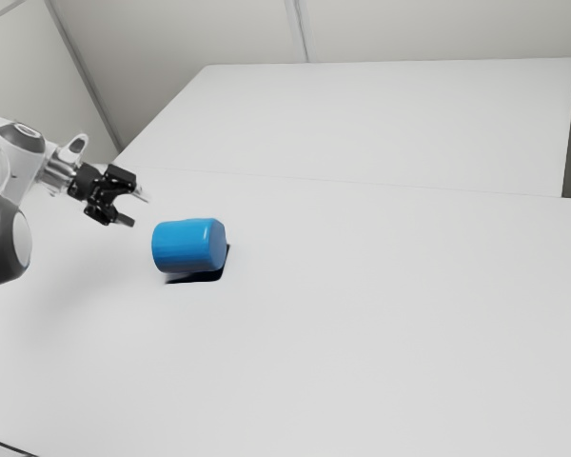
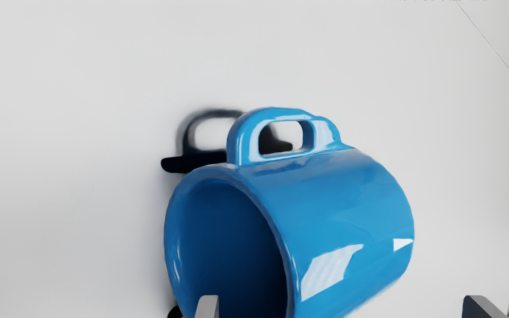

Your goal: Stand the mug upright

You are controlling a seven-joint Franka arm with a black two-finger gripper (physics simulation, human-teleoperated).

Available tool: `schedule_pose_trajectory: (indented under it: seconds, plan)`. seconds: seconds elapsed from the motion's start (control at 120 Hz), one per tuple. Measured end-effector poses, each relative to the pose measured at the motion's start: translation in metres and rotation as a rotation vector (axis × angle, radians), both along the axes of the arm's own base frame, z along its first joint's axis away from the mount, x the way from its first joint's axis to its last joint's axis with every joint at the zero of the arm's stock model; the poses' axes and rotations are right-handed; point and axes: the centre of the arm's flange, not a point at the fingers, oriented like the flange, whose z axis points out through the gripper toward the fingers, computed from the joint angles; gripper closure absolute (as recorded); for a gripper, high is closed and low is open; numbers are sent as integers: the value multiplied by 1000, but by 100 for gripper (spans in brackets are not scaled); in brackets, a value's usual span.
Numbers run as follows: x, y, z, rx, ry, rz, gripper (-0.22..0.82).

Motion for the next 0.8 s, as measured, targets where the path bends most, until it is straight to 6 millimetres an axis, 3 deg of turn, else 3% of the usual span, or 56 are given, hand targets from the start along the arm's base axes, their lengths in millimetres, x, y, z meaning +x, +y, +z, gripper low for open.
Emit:
schedule_pose_trajectory:
  seconds: [0.233, 0.425, 0.708, 0.8]
  plan:
    - [-11, -11, -47, -123, -53, -20, 0]
    - [-4, -34, -64, -174, -115, -65, 0]
    - [-7, -48, -85, -229, -172, -79, 0]
    - [-7, -52, -87, -237, -192, -86, 9]
